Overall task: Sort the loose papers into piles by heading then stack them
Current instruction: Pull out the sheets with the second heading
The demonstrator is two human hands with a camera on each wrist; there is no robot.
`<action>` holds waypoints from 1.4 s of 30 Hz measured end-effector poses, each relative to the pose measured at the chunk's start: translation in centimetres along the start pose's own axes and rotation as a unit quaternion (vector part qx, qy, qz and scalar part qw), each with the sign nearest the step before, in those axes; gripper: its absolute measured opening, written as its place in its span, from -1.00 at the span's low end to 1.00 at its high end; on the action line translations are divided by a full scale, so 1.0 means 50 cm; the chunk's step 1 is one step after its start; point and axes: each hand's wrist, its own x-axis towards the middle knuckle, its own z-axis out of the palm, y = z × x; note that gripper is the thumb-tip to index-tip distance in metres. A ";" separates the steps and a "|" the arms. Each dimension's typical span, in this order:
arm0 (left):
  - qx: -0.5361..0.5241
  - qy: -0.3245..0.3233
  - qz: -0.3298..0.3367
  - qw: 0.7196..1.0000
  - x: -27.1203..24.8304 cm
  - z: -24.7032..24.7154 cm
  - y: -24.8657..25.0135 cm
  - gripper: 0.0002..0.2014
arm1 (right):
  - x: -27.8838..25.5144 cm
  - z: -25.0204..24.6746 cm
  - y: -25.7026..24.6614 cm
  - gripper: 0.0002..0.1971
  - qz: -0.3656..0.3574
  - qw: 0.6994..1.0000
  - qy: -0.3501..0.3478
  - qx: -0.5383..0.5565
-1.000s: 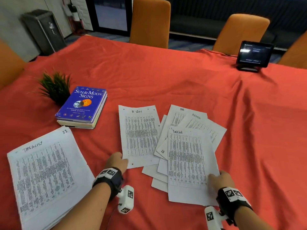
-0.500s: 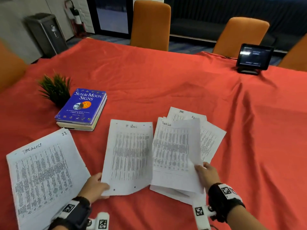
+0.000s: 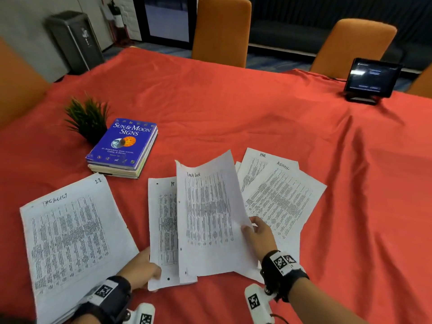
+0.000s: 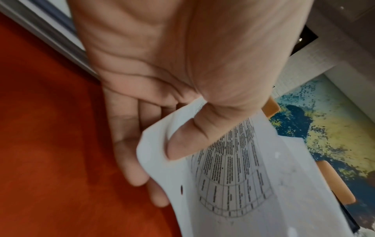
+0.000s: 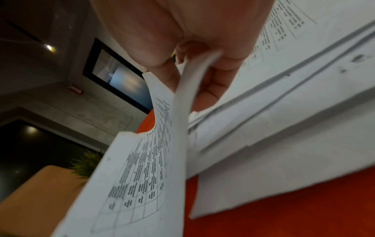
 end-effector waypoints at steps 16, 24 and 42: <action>-0.033 0.019 0.008 0.999 0.018 0.003 -0.003 -0.58 | 0.017 0.035 -0.033 -0.98 -0.021 0.999 -0.004 -0.046; -0.142 0.076 0.054 0.985 0.056 -0.001 -0.006 -0.69 | 0.017 0.091 0.018 -0.72 0.024 0.971 -0.131 -0.197; -0.040 0.135 0.089 0.986 0.102 0.031 -0.025 -0.80 | 0.129 -0.183 0.077 -0.01 0.292 0.923 0.188 -0.167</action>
